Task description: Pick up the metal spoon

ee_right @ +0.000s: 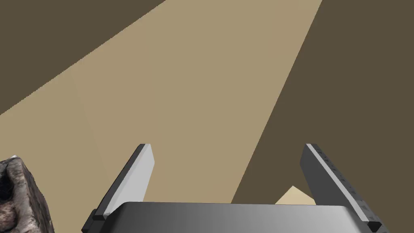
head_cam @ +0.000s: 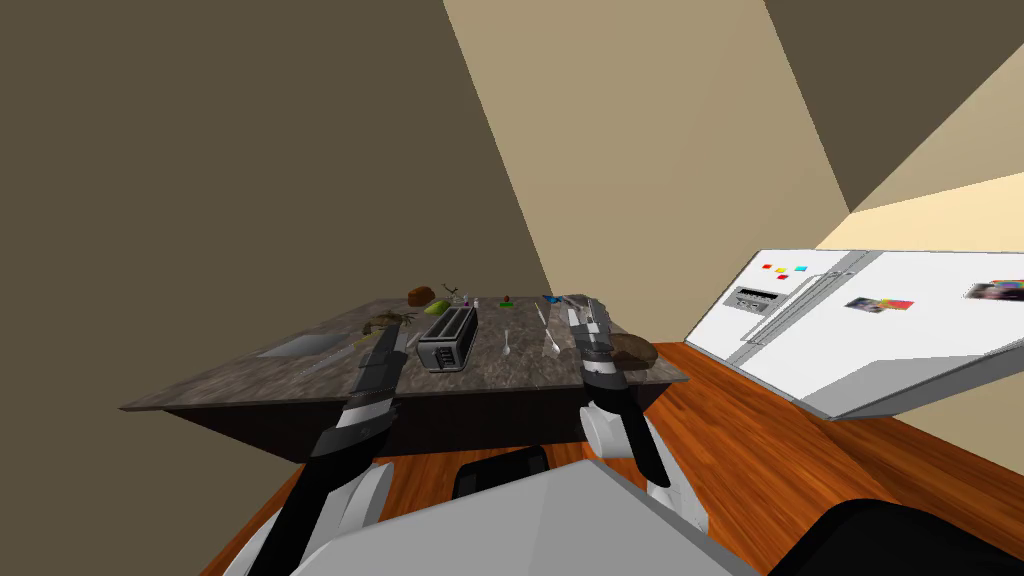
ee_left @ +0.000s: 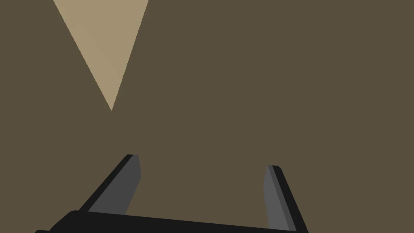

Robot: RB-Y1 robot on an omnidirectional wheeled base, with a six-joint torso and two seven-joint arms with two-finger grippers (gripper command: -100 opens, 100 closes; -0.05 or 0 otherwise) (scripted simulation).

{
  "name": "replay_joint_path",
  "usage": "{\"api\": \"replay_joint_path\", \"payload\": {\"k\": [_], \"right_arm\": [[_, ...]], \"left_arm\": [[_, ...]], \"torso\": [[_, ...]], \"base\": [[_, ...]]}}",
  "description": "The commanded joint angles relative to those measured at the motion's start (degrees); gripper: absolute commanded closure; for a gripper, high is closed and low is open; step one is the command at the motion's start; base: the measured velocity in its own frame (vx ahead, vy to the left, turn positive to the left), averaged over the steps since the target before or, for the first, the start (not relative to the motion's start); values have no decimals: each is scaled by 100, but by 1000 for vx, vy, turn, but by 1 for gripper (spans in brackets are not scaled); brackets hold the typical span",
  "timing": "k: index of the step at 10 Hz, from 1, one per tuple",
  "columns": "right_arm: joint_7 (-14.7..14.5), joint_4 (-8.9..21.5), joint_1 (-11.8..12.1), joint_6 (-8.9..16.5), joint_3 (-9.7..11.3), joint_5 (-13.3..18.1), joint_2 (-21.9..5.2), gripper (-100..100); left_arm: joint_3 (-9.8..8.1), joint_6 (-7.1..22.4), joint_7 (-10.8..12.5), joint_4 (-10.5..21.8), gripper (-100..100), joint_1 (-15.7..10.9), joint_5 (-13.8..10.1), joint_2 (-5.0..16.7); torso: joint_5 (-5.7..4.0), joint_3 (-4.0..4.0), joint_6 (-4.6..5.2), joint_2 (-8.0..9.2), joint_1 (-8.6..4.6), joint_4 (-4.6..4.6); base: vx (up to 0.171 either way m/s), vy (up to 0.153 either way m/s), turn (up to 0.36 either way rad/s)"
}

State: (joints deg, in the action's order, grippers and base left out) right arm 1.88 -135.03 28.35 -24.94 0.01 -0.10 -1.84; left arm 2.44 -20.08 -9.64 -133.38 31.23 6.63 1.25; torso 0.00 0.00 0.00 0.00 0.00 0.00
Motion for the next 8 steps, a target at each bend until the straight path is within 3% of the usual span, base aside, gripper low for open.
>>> {"api": "replay_joint_path", "payload": {"k": [1,8], "right_arm": [[-38,44,-14,92,-34,-24,-251,-100],[-278,410,-91,751,-231,-179,-1332,-100]], "left_arm": [[0,0,0,0,0,0,0,0],[0,0,0,0,0,-1,0,0]], "torso": [[0,0,0,0,0,0],[0,9,-1,15,1,3]], "base": [[-14,-2,9],[-34,4,29]]}}
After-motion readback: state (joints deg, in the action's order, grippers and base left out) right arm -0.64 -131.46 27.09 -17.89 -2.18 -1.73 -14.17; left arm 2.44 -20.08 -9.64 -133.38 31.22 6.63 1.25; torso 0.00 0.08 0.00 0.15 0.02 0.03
